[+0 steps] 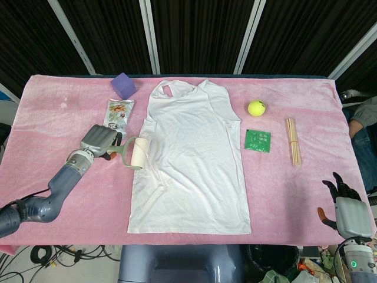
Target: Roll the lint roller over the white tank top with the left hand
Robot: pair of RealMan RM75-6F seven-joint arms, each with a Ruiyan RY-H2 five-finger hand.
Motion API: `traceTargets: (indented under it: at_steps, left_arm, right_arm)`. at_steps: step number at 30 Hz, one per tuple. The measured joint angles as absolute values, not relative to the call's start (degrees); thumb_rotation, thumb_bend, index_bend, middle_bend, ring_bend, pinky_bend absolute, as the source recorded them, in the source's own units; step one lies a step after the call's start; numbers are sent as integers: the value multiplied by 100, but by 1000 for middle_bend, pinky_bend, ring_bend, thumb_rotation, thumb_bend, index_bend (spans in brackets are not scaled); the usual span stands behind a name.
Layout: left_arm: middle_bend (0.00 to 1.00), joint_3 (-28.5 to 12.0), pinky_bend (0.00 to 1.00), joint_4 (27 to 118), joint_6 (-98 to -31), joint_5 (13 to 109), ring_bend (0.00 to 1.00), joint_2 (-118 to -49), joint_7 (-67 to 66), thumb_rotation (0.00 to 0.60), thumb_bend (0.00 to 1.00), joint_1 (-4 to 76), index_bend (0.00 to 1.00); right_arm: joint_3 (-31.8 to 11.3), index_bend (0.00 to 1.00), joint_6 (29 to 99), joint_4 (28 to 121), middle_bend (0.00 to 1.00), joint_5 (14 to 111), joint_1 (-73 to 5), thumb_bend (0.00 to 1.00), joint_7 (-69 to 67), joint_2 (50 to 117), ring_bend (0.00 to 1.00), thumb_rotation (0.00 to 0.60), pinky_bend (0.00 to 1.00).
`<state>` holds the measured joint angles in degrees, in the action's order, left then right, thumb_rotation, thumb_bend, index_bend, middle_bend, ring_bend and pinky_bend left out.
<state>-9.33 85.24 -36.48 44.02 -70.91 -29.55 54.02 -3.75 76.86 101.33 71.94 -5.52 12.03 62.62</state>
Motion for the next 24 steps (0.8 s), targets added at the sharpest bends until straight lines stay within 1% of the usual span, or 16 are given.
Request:
traceTargets:
  at_steps: [3,4,8,13,19,24]
  left_arm:
    - [703,-773,702,8552,-3634,3709,534,-7117,-3434,600,579,5788,721]
    - [703,-684,702,8570,-3647,3315,534,-7139,-3641,600,579,5982,721]
    - [704,-463,702,8596,-3705,2287,536,-7224,-4098,600,579,6481,725]
    - [709,-122,702,8557,-3833,929,541,-7471,-4745,600,584,7259,731]
    - [711,384,702,8442,-3990,-78,543,-7804,-5590,600,585,7962,733]
    - [711,663,702,8273,-4243,-624,543,-8093,-6063,600,585,8370,734]
  right_arm:
    - [-369,206,7674,10132,27,7199,-555,274,1193,6259,159,600,197]
    - [-367,206,7671,10132,27,7203,-556,274,1191,6259,159,600,197]
    - [-366,205,7665,10133,27,7201,-558,274,1181,6256,159,600,197]
    - [-373,206,7651,10135,27,7180,-561,275,1159,6246,159,600,197]
    - [-363,205,7643,10140,27,7197,-562,276,1143,6245,159,600,197]
    - [-359,206,7631,10136,27,7202,-568,276,1136,6247,159,600,197]
